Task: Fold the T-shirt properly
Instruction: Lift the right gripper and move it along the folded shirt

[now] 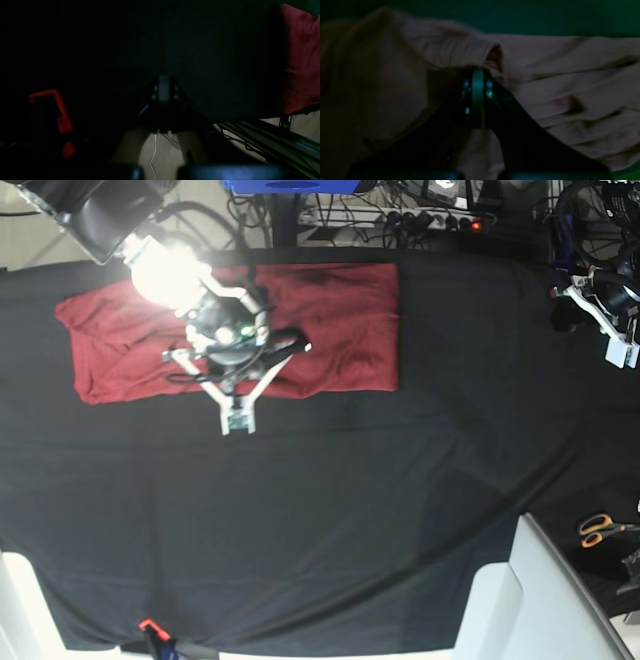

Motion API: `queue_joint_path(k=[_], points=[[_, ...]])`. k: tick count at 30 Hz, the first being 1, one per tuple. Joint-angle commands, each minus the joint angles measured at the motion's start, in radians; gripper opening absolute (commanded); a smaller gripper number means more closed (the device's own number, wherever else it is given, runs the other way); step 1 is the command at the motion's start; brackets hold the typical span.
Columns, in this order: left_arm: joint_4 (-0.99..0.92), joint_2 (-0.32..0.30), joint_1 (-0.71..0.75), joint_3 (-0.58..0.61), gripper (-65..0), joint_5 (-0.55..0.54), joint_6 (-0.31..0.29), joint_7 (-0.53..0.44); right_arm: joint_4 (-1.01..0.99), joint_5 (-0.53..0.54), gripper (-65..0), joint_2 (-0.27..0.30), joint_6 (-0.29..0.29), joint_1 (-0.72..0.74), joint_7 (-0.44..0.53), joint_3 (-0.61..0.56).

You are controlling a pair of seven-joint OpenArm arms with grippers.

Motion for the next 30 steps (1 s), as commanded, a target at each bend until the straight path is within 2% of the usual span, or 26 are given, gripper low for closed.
queue_joint_path(k=[1, 4, 8, 14, 16, 17, 19, 21, 24, 27, 30], points=[[0.012, -0.021, -0.001, -0.008, -65.0, -0.016, -0.009, -0.012, 0.015, -0.015, -64.8, 0.003, -0.003, 0.02, 0.013, 0.014], [0.012, -0.021, -0.001, -0.008, -65.0, -0.016, -0.009, -0.012, 0.017, -0.01, -64.8, 0.028, -0.003, 0.041, 0.013, 0.017], [0.012, -0.021, -0.001, -0.008, -65.0, -0.016, -0.009, -0.012, 0.024, -0.01, -64.8, 0.031, -0.003, 0.035, 0.013, 0.017], [0.012, -0.023, -0.001, -0.008, -65.0, -0.016, -0.009, -0.012, 0.156, -0.01, -64.8, 0.033, -0.003, -0.06, 0.013, 0.018], [0.01, -0.024, -0.001, -0.009, -65.0, -0.014, -0.009, -0.012, 0.229, -0.01, -63.8, 0.056, -0.003, -0.122, 0.021, 0.048], [0.01, -0.024, -0.001, -0.009, -65.0, -0.014, -0.009, -0.012, 0.267, -0.01, -61.2, 0.06, -0.003, -0.158, 0.03, 0.074], [0.01, -0.026, -0.001, -0.009, -65.0, -0.014, -0.009, -0.012, 0.339, -0.01, -51.8, 0.068, -0.003, -0.227, 0.082, 0.107], [0.01, -0.026, -0.001, -0.009, -65.0, -0.014, -0.009, -0.012, 0.377, -0.01, -38.1, 0.068, 0.06, -0.287, 0.128, 0.146], [0.01, -0.024, -0.003, -0.009, -65.0, -0.014, -0.009, -0.012, 0.374, -0.01, -25.5, 0.063, 0.151, -0.329, 0.157, 0.192], [0.003, -0.024, -0.021, -0.008, -65.0, -0.014, -0.009, -0.012, 0.359, -0.01, -25.1, 0.06, 0.203, -0.352, 0.159, 0.218], [-0.033, -0.029, -0.03, -0.008, -65.0, -0.014, -0.009, -0.012, 0.334, -0.01, -28.8, 0.059, 0.212, -0.359, 0.159, 0.223]])
